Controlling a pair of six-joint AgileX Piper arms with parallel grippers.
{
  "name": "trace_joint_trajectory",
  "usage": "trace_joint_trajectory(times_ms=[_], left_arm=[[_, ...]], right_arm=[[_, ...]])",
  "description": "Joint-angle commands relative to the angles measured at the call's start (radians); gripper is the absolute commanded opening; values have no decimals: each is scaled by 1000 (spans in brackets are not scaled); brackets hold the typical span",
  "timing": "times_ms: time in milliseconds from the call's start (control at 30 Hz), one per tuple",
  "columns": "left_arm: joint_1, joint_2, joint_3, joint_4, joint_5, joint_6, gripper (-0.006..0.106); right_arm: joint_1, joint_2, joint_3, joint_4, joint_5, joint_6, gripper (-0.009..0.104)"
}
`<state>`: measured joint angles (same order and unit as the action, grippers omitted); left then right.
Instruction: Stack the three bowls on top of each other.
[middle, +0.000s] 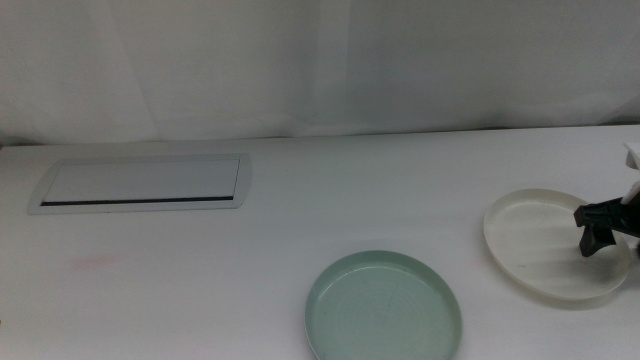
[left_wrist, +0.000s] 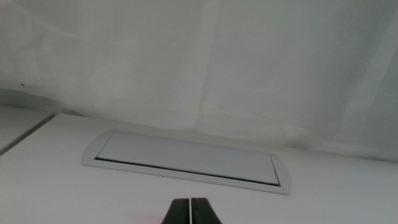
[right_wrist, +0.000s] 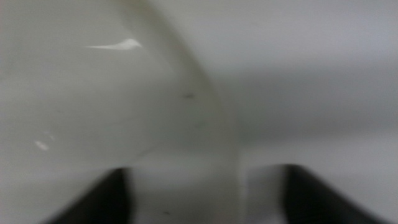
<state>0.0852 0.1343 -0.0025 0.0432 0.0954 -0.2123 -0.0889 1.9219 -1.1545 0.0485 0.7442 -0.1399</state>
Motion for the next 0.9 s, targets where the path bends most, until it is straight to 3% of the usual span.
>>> trace_joint_trajectory(times_ms=[0, 33, 100, 133, 567, 867], left_arm=[[3, -5, 39, 2, -4, -8, -3], [3, -5, 39, 2, -4, -8, -3], [3, -5, 39, 2, -4, -8, -3], [3, -5, 39, 2, -4, -8, -3], [3, -5, 39, 2, -4, -13, -3], [3, -5, 39, 2, -5, -13, -3]], right_arm=[[9, 25, 0, -15, -4, -7, 57], [11, 33, 0, -15, 3, -7, 44], [11, 42, 0, -10, 17, -2, 6], [11, 46, 0, -10, 19, 9, -2], [11, -98, 0, -1, -1, 4, -3], [11, -363, 0, 160, 69, -95, -3]])
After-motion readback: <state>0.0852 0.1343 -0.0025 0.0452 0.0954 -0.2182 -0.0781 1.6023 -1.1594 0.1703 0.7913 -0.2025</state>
